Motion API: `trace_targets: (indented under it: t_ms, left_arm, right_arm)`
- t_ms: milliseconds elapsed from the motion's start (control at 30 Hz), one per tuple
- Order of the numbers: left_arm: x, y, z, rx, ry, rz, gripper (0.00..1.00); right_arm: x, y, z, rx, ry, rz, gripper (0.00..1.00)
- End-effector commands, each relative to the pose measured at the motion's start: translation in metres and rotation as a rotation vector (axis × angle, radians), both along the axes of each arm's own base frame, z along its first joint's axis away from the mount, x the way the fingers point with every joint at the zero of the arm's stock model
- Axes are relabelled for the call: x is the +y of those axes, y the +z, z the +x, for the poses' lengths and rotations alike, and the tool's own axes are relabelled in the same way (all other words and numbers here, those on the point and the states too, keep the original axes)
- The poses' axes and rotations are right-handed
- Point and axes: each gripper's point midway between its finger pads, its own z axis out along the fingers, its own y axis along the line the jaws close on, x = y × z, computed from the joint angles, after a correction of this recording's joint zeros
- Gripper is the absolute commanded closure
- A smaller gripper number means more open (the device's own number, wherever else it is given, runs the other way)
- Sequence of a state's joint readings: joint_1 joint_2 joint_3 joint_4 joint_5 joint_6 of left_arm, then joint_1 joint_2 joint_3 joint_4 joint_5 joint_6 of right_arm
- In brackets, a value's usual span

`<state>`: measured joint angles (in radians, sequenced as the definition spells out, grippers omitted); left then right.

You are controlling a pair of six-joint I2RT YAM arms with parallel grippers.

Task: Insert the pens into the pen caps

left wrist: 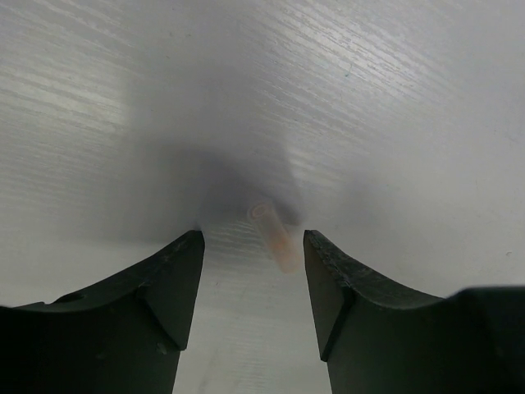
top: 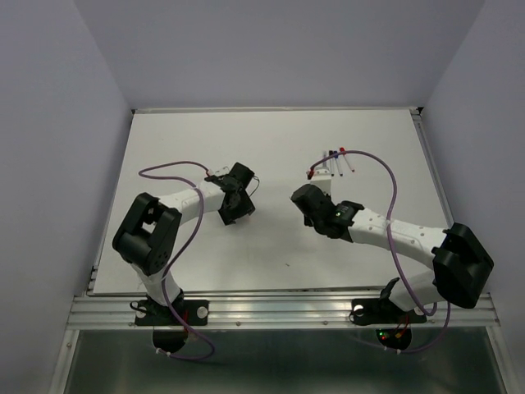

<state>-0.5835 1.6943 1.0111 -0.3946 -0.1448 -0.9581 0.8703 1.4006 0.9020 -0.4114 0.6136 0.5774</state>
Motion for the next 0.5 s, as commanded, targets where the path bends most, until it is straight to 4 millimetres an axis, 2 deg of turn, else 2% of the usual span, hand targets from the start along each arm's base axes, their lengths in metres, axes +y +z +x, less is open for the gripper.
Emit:
trace_targets:
  t_ms: [0, 267, 300, 333, 400, 433, 467]
  left_arm:
    - [0.001, -0.004, -0.004, 0.028, 0.006, 0.045, 0.38]
    - [0.004, -0.009, 0.000, 0.035, 0.018, 0.089, 0.62]
    - [0.003, -0.008, 0.003, 0.029, 0.016, 0.088, 0.68]
    - [0.003, -0.008, 0.005, 0.024, 0.018, 0.090, 0.78]
    - [0.000, -0.005, 0.011, 0.009, 0.019, 0.088, 0.86]
    - [-0.001, -0.004, 0.014, 0.001, 0.009, 0.091, 0.97]
    - [-0.003, -0.003, 0.017, -0.005, 0.005, 0.091, 1.00]
  right_arm:
    - [-0.010, 0.012, 0.007, -0.050, -0.047, 0.001, 0.99]
    - [-0.011, 0.011, -0.001, -0.034, 0.016, -0.007, 0.99]
    - [-0.010, 0.011, -0.003, -0.030, 0.035, -0.004, 0.99]
    - [-0.009, 0.015, -0.004, -0.036, 0.067, -0.006, 0.99]
    - [-0.003, 0.014, -0.011, -0.016, 0.135, 0.014, 0.99]
    - [-0.001, 0.015, -0.014, -0.014, 0.188, -0.002, 0.99]
    - [0.005, 0.017, -0.022, -0.002, 0.251, 0.030, 0.99]
